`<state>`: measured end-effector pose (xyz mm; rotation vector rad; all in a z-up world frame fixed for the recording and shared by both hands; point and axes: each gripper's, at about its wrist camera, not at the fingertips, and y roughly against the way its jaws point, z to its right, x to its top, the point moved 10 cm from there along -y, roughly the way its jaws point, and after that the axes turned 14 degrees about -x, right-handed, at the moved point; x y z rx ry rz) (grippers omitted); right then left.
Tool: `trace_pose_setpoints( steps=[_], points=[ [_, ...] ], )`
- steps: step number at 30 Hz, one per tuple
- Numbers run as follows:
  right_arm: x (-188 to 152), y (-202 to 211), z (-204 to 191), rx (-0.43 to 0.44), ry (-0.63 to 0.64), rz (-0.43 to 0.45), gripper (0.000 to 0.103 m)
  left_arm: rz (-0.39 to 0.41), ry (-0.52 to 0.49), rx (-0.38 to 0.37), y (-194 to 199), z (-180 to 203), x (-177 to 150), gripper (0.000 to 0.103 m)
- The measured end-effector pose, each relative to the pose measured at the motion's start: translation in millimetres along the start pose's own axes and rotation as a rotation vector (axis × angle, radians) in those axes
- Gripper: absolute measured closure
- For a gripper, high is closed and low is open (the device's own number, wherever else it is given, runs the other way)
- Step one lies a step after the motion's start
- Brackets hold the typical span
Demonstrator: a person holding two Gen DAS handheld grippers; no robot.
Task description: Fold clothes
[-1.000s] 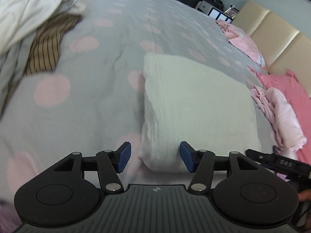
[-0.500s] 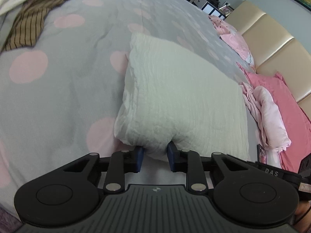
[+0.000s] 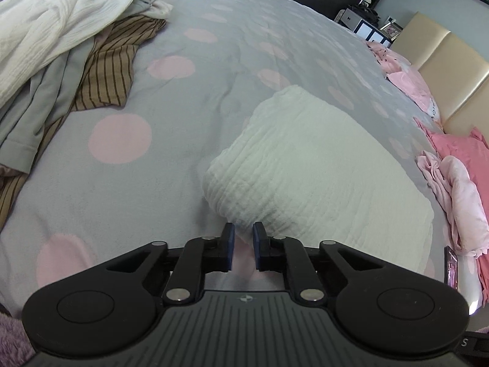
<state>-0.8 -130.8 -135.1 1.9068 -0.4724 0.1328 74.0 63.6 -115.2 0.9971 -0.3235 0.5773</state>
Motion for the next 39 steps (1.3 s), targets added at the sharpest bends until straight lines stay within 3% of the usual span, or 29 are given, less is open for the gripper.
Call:
trace_pose_setpoints(
  steps=[3, 5, 8, 11, 18, 24, 28, 34, 39],
  points=[
    [-1, 0, 7, -0.016, 0.000, -0.005, 0.065, -0.003, 0.064, -0.030, 3, 1, -7, 0.085],
    [2, 2, 8, -0.035, 0.014, 0.009, 0.059, 0.011, 0.111, -0.049, 6, 4, -12, 0.061],
    [6, 9, 12, -0.069, 0.045, 0.041, 0.055, 0.033, 0.143, -0.062, 8, 11, -17, 0.055],
    [10, 15, 17, -0.107, 0.080, 0.064, 0.051, 0.046, 0.218, -0.131, 1, 18, -21, 0.051],
    [21, 28, 25, -0.169, 0.183, 0.096, 0.042, 0.027, 0.295, -0.189, -33, 24, -34, 0.051],
    [30, 28, 44, -0.216, 0.237, 0.065, 0.038, 0.038, 0.357, -0.212, -55, 15, -36, 0.051],
    [37, 24, 52, -0.220, 0.213, 0.059, 0.037, 0.054, 0.302, -0.225, -64, 19, -30, 0.053],
    [41, 14, 54, -0.192, 0.162, 0.049, 0.037, 0.038, 0.159, -0.209, -59, 29, -21, 0.082],
    [40, 10, 52, -0.183, 0.166, 0.038, 0.037, 0.022, 0.062, -0.211, -39, 43, -11, 0.086]
  ],
)
